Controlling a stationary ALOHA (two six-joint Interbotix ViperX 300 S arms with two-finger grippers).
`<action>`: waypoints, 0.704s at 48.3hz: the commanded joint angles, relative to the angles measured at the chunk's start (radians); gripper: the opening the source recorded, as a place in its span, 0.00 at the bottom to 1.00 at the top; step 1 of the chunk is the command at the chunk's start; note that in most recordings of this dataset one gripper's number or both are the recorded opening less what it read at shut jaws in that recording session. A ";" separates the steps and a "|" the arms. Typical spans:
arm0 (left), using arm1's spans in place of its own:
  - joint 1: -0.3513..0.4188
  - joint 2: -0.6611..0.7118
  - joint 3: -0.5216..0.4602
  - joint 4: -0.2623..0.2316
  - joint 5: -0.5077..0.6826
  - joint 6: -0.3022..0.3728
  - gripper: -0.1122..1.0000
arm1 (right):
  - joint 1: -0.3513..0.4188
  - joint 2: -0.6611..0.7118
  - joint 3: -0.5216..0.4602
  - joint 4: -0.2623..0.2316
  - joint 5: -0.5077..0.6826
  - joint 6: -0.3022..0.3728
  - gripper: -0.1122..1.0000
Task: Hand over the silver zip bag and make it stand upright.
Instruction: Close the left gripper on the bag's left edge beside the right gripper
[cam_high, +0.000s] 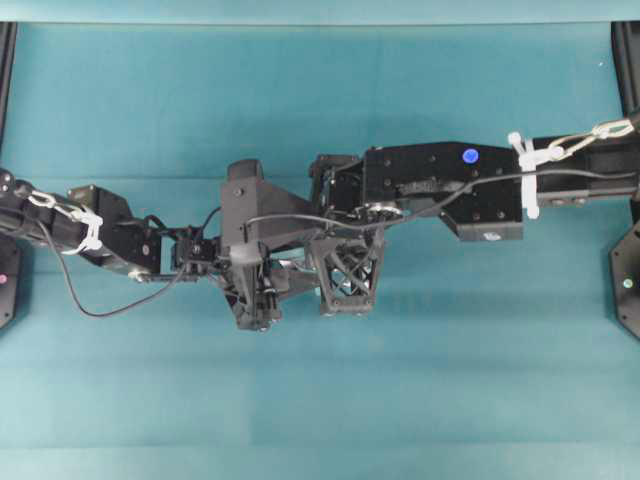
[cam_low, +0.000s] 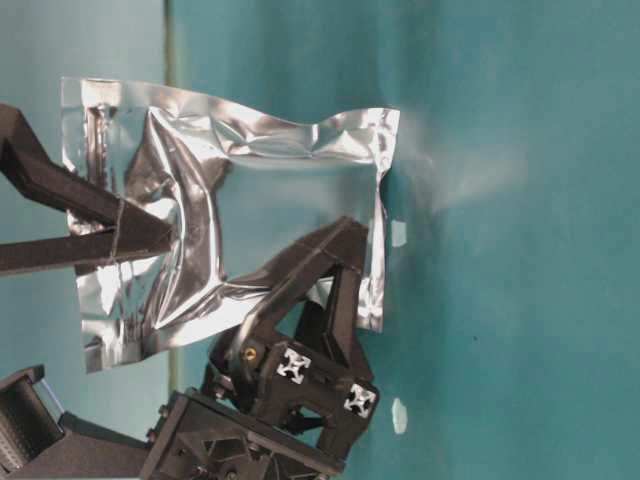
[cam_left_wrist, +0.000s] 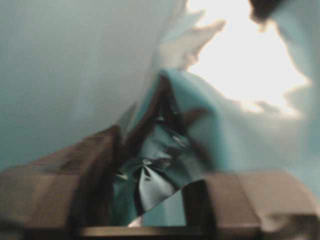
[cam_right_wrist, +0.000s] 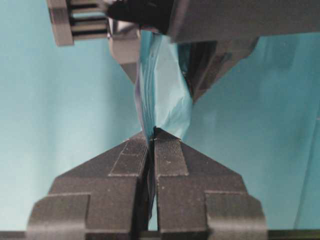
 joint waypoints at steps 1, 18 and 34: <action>0.003 -0.003 -0.009 0.002 -0.002 0.008 0.44 | 0.003 -0.012 -0.002 0.002 -0.003 0.003 0.11; 0.002 -0.003 -0.008 0.002 -0.002 0.009 0.44 | 0.003 -0.017 0.015 0.002 -0.012 0.023 0.11; 0.003 -0.003 -0.006 0.002 -0.002 0.009 0.44 | 0.005 -0.031 0.048 0.003 -0.054 0.029 0.11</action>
